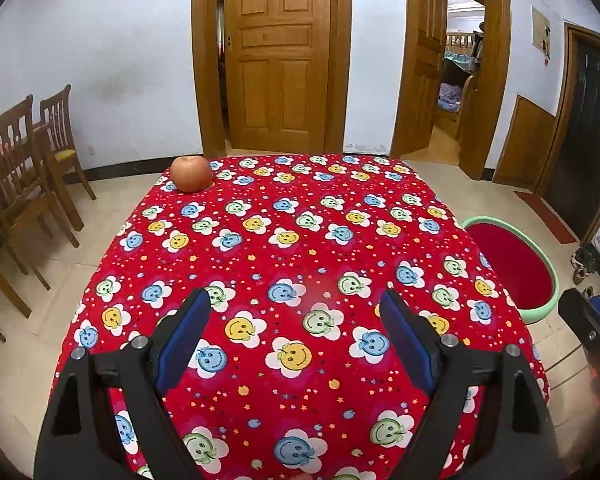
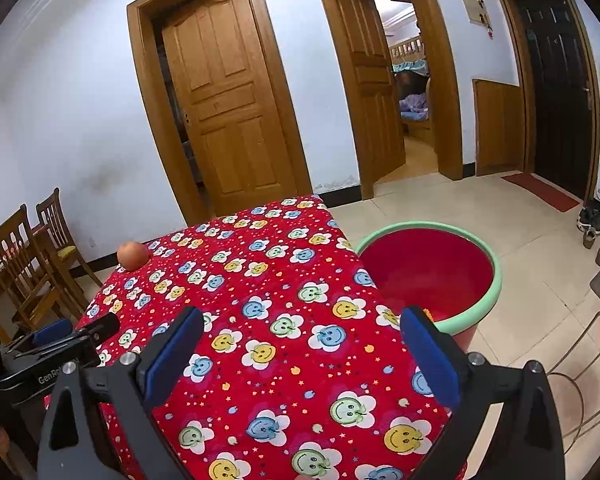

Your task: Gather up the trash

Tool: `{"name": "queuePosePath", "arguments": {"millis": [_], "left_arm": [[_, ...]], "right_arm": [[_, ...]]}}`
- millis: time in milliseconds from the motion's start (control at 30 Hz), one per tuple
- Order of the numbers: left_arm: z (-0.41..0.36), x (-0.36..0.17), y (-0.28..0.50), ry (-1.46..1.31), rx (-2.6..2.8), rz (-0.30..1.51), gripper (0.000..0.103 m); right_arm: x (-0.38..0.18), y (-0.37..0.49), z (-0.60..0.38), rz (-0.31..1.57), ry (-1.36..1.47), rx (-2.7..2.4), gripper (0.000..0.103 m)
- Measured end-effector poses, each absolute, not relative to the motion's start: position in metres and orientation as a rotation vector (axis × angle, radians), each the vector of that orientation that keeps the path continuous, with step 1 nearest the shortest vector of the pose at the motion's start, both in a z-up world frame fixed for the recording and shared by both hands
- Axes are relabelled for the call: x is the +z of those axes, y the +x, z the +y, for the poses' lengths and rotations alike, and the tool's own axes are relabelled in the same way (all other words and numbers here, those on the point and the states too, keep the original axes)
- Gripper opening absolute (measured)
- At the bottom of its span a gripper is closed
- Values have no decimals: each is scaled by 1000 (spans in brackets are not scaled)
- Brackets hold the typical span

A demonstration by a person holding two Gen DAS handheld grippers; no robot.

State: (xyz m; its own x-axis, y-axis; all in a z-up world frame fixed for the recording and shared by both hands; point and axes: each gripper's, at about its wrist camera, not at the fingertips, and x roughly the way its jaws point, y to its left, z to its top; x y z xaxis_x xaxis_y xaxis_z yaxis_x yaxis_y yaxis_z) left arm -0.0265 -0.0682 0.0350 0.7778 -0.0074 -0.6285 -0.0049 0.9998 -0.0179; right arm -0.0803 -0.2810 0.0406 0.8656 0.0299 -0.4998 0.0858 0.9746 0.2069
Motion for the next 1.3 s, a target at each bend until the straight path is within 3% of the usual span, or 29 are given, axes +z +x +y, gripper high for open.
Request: {"name": "queuePosePath", "arguments": {"millis": [1300], "left_arm": [[-78, 38, -31, -2, -7, 667, 86]], "right_arm": [[35, -86, -290, 520, 244, -38, 100]]}}
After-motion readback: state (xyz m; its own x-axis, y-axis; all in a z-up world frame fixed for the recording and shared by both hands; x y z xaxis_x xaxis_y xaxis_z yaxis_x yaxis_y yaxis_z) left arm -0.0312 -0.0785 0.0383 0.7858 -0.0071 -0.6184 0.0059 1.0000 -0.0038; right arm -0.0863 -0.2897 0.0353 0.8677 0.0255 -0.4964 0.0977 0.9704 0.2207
